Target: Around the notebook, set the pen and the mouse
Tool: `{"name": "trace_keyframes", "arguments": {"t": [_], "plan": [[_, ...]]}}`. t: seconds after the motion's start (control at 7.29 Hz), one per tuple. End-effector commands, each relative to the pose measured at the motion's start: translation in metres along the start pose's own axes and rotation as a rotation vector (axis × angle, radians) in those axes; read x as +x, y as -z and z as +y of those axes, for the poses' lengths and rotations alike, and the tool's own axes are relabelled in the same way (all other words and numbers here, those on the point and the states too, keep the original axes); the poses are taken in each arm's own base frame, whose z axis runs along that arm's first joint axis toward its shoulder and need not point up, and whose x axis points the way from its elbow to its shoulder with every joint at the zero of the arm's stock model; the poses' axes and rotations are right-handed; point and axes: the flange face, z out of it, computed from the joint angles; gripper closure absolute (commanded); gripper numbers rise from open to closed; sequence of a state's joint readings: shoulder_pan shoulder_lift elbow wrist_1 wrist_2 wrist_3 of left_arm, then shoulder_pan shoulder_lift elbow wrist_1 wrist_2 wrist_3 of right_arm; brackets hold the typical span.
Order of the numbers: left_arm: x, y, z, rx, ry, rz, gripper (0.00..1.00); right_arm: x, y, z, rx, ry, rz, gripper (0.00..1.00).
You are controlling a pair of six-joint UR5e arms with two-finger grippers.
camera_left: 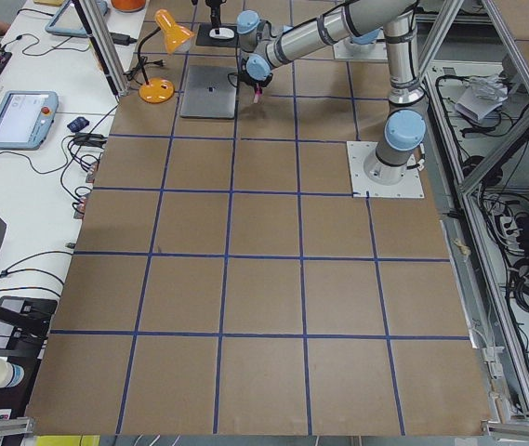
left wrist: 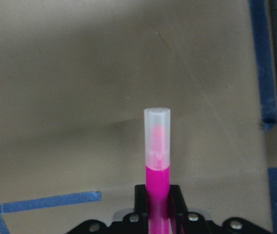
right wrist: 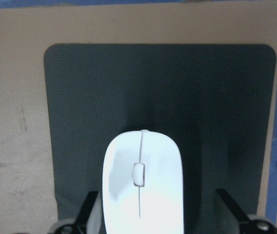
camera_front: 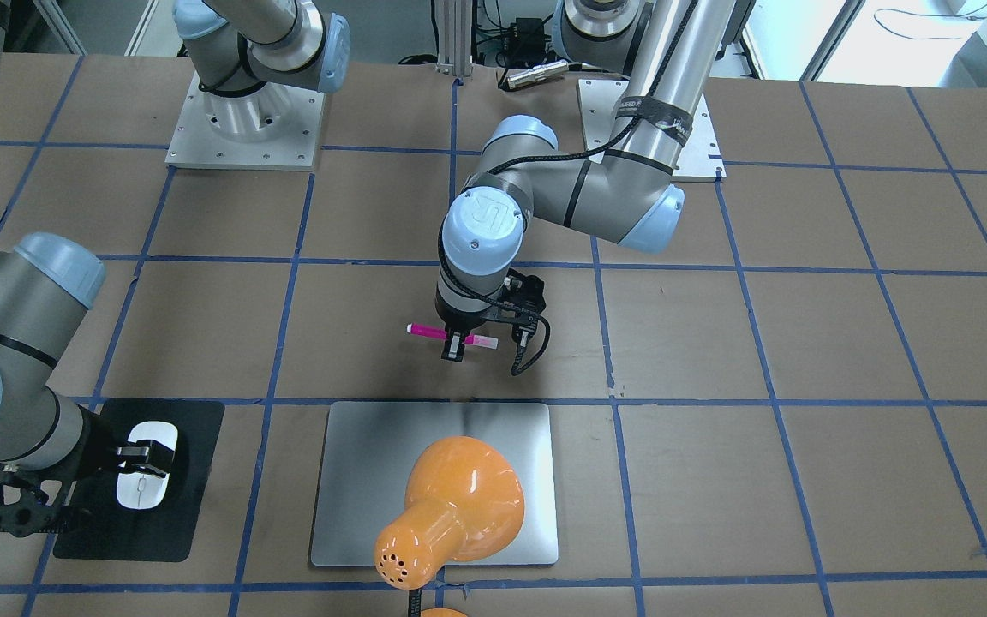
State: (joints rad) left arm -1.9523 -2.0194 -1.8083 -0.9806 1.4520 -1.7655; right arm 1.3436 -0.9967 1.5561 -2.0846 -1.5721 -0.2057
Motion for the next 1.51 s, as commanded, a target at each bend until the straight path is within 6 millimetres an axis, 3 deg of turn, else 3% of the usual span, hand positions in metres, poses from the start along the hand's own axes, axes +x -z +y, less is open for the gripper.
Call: {"name": "trace_keyframes", "arguments": {"t": [0.0, 0.14, 0.27, 0.41, 0.55, 0.69, 0.82, 0.96, 1.1, 1.24, 1.37], "plan": [[-0.003, -0.002, 0.0, 0.012, 0.012, -0.022, 0.89, 0.0, 0.007, -0.001, 0.012, 0.0, 0.001, 0.0], [-0.003, -0.001, 0.0, 0.011, 0.011, -0.021, 0.86, 0.001, 0.031, -0.003, 0.038, -0.002, 0.011, 0.0], [-0.002, -0.004, -0.004, 0.047, 0.0, -0.013, 0.62, -0.004, 0.065, 0.004, 0.025, 0.001, 0.007, 0.0], [0.0, -0.004, -0.01, 0.112, -0.005, 0.004, 0.33, -0.019, 0.114, 0.021, 0.003, -0.015, 0.007, 0.0], [0.0, -0.006, -0.012, 0.121, 0.001, 0.0, 0.15, -0.045, 0.169, 0.049, -0.018, -0.052, 0.007, 0.0], [0.001, -0.005, -0.011, 0.119, -0.002, 0.004, 0.08, -0.079, 0.209, 0.077, -0.015, -0.064, 0.009, 0.0], [0.005, 0.01, -0.011, 0.107, -0.009, 0.031, 0.05, -0.128, 0.242, 0.11, 0.028, -0.107, 0.014, 0.0], [0.006, 0.028, -0.015, 0.109, -0.041, 0.063, 0.01, -0.164, 0.256, 0.134, 0.053, -0.067, 0.017, 0.0], [0.013, 0.061, -0.031, 0.114, -0.098, 0.116, 0.0, -0.169, 0.275, 0.149, 0.088, -0.063, 0.006, 0.0], [0.019, 0.096, -0.058, 0.104, -0.136, 0.15, 0.0, -0.168, 0.286, 0.159, 0.101, -0.056, 0.019, 0.0], [0.015, 0.124, -0.089, 0.115, -0.226, 0.147, 0.0, -0.165, 0.283, 0.161, 0.072, -0.05, 0.026, 0.0]]}}
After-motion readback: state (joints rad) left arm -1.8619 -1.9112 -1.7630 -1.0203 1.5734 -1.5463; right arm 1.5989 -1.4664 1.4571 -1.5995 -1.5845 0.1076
